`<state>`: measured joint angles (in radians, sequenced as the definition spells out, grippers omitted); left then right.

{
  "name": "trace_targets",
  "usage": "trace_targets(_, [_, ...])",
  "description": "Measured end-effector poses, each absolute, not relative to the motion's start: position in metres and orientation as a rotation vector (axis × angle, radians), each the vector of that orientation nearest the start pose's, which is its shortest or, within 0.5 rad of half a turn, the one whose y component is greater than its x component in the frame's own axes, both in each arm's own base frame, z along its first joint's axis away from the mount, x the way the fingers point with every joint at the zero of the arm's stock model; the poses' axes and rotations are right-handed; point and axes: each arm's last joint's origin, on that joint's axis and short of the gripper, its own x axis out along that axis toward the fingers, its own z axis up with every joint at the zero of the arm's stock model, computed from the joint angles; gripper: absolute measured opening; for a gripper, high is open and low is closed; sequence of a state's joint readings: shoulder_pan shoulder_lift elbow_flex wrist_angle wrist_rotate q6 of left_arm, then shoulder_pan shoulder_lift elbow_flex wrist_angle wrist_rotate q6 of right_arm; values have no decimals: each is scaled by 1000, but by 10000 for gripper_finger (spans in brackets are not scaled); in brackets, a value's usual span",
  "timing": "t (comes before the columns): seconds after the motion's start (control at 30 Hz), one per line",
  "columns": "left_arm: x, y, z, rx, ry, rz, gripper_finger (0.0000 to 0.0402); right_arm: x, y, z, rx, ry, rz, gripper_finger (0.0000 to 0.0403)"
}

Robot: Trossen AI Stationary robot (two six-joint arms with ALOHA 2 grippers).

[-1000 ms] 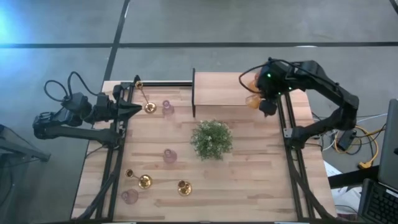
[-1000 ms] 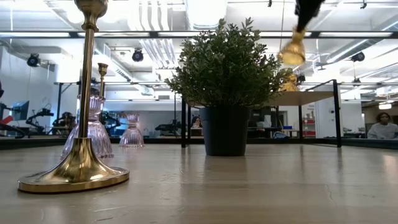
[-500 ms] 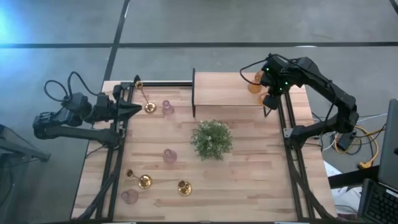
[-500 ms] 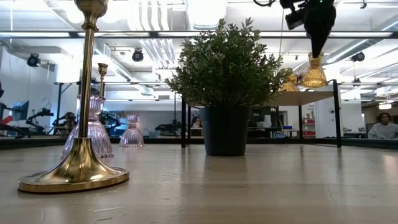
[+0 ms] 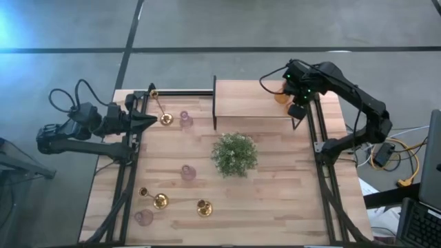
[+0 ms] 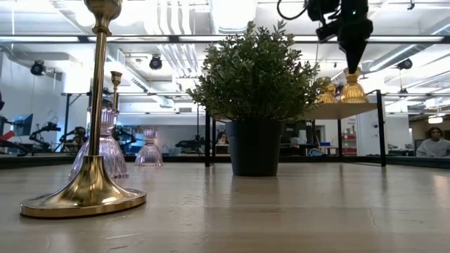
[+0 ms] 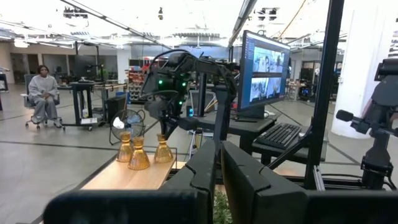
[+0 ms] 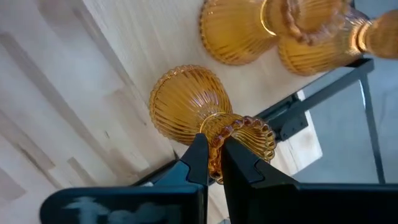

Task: Pick & Place candle stick holders
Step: Put the orange candle holder on the shelf

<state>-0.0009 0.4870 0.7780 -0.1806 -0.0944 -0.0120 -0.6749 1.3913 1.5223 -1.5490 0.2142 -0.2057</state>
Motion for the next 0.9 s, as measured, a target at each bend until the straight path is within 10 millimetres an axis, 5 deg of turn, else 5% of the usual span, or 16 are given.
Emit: trace_targets(0.9, [100, 3, 365, -17, -111, 93, 30, 174, -157, 354, 163, 1501, -617, 28])
